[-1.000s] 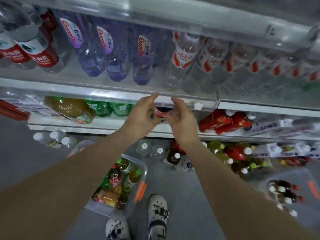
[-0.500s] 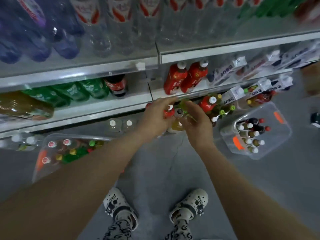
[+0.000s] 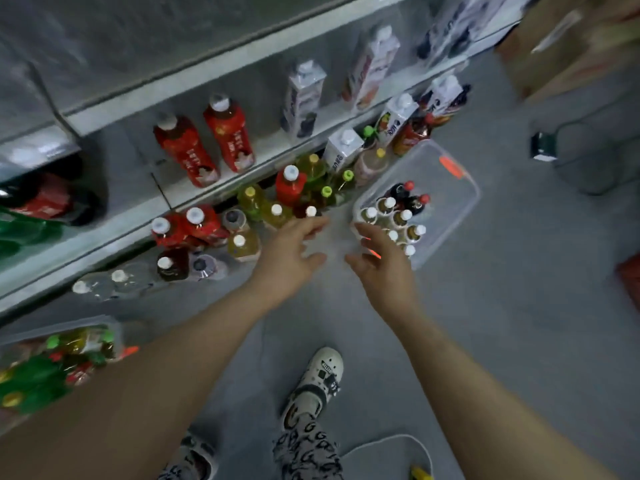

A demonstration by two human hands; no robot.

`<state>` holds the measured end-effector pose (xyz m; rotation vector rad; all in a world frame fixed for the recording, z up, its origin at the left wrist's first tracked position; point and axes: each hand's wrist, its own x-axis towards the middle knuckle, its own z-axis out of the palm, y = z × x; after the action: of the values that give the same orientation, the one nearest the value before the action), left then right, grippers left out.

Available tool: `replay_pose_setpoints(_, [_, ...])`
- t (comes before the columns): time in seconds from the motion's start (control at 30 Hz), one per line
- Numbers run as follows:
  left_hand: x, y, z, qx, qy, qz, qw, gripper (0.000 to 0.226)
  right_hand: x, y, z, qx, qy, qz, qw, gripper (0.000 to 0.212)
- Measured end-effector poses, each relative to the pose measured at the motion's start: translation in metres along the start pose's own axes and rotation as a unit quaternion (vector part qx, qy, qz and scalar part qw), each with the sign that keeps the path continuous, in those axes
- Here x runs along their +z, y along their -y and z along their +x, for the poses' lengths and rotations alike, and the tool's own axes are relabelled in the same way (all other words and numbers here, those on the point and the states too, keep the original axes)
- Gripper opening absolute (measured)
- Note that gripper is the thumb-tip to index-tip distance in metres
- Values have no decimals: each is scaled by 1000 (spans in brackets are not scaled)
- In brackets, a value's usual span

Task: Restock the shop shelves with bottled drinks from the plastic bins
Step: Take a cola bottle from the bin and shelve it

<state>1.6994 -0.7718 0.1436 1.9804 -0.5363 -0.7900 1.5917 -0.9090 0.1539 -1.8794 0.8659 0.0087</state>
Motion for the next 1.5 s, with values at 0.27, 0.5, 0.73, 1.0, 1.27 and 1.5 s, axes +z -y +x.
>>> replay_pose_setpoints(0.27, [80,-55,71,15,26,33,999,54,-100,-53,39,14,-48,13,999,41])
replay_pose_setpoints(0.5, [132,-72,132,19,75,33,996,50,-145,-86,86,58,-70,43,995,41])
replay_pose_setpoints(0.73, [168,-72,221,-15,108,26,994,53,-187,-117,160,102,-67,25,992,44])
replay_pose_setpoints(1.0, [206,-40,300,-38,116,57,991,59,-186,-162,252,110,-29,-33,993,48])
replay_pose_setpoints(1.27, [259,23,357,-89,135,111,981,56,-156,-212,339,95,39,-85,991,44])
replay_pose_setpoints(1.5, [292,68,398,-102,148,141,974,48,-123,-269,392,83,72,-143,984,49])
